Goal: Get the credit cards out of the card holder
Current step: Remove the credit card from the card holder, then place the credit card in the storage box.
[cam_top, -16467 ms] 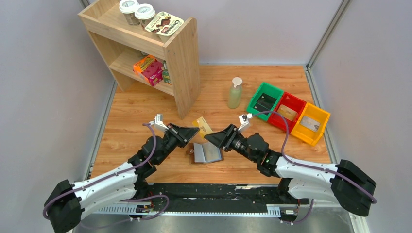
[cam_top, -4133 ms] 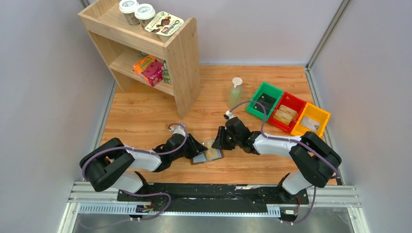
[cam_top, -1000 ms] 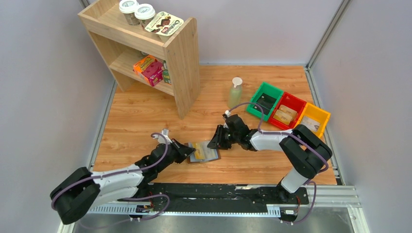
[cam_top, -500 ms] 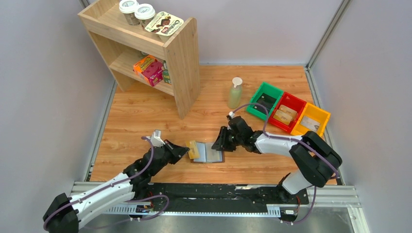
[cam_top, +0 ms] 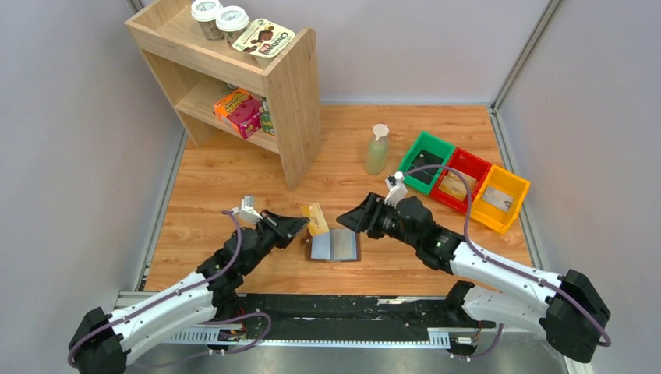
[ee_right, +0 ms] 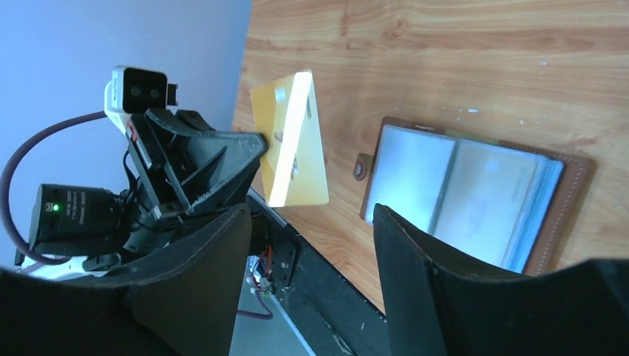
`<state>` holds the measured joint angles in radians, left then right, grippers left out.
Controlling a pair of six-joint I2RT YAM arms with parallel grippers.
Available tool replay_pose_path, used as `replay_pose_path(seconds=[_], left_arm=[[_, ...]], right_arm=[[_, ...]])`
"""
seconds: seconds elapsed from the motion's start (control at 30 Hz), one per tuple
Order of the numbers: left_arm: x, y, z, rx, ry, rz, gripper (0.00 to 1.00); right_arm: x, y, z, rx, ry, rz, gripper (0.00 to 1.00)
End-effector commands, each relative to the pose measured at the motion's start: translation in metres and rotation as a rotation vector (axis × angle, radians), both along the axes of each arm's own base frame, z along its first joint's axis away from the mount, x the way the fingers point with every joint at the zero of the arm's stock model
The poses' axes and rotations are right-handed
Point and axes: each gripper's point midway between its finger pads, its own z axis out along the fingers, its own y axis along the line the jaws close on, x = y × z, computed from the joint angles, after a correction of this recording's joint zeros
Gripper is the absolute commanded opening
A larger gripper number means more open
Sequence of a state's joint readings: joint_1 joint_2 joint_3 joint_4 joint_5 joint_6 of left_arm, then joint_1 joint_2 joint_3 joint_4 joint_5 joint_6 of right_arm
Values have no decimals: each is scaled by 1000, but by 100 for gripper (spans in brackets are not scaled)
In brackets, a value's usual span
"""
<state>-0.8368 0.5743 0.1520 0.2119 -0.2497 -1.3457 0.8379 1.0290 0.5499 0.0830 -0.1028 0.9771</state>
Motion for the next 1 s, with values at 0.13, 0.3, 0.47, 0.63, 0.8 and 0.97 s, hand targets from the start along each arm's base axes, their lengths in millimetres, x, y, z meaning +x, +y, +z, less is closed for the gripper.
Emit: replay_pose_path(seconds=[0.13,0.3,0.47,0.63,0.8,0.97], left_arm=[[15,-17,80,-255,-99,44,0],[14,-20,92,-284,-117,84,0],[14,-26,97,-307,-120,86,0],[14,-32,99,-322,-126,87,0],[14,-35,99,-330,-124,92,0],[14,-37,98,-329,-126,89,0]], right_arm=[[-2,4,44,267,-90,-188,62],[-2,14,57,327,-120,-175,59],[1,24,65,352,-124,-162,56],[1,34,74,366,-137,-135,52],[2,39,80,374,-158,-120,40],[4,36,78,363,-167,-133,21]])
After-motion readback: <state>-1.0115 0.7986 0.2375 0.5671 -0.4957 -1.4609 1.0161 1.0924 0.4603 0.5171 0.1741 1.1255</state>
